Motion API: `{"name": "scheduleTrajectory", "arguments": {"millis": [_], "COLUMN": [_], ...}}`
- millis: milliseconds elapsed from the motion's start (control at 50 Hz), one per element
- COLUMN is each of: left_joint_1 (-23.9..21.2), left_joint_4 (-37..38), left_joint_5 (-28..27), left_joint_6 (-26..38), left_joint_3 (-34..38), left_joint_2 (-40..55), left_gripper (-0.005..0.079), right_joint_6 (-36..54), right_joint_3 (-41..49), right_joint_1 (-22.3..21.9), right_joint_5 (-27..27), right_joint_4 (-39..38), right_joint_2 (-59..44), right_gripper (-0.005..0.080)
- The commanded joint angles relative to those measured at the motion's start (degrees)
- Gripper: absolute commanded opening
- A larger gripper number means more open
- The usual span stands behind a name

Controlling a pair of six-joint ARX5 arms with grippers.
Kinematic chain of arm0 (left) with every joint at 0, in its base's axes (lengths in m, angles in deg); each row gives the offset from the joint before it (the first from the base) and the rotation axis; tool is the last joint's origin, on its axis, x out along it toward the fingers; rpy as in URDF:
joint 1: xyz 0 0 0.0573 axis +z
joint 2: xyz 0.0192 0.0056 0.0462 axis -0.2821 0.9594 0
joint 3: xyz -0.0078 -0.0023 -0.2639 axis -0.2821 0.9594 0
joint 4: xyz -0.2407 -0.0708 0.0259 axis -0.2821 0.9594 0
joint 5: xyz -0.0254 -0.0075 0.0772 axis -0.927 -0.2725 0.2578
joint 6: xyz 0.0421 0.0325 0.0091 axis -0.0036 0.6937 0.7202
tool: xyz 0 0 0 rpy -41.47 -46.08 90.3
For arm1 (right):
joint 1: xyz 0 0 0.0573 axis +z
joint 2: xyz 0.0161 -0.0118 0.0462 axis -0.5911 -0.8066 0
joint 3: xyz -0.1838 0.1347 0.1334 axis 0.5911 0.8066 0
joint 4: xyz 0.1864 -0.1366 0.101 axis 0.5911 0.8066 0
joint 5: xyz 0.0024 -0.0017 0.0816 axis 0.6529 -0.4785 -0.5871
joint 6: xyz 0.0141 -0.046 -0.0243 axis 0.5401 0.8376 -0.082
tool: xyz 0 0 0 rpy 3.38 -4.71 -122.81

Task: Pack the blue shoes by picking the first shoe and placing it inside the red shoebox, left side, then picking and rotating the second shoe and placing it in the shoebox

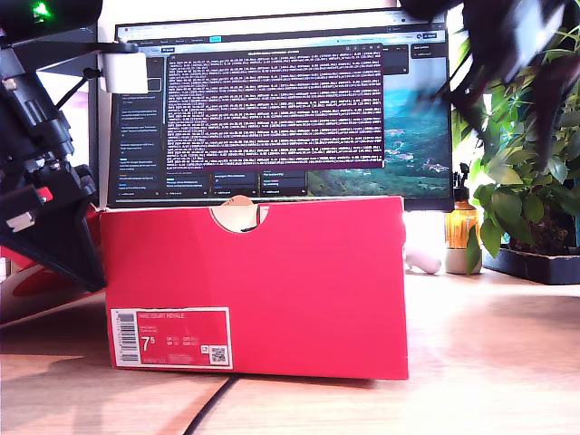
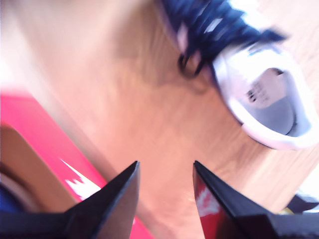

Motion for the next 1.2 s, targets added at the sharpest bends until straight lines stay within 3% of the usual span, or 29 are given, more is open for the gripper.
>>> {"name": "scheduleTrajectory", "arguments": {"millis": [0,80,120,500,900,1180], "left_joint_1": [-0.1,-0.1,-0.1,-0.1,-0.1,-0.1], "left_joint_4": [-0.4,-0.4,-0.4,-0.4,-0.4,-0.4], "left_joint_5": [-0.3,-0.4,-0.4,-0.7,-0.7,-0.7], "left_joint_6": [-0.5,-0.5,-0.5,-0.5,-0.5,-0.5], "left_joint_3": [-0.5,-0.5,-0.5,-0.5,-0.5,-0.5], "left_joint_2": [0.9,0.9,0.9,0.9,0.9,0.9], "left_gripper": [-0.0019,-0.0019,-0.0019,-0.0019,-0.0019,-0.0019], "right_joint_6": [-3.3,-6.0,-7.3,-21.6,-27.8,-27.5], "right_joint_3": [3.4,6.5,7.9,22.4,30.2,37.3], "right_joint_1": [-0.2,-1.7,-2.4,-7.8,-12.3,-13.9], "right_joint_5": [0.5,0.4,0.3,-3.4,-1.3,-2.1], "right_joint_4": [0.0,0.0,0.0,0.0,-0.3,-13.4], "right_joint_2": [-0.2,2.0,2.7,5.0,4.9,4.8], "right_gripper": [0.0398,0.0518,0.0540,0.0541,0.0541,0.0536]}}
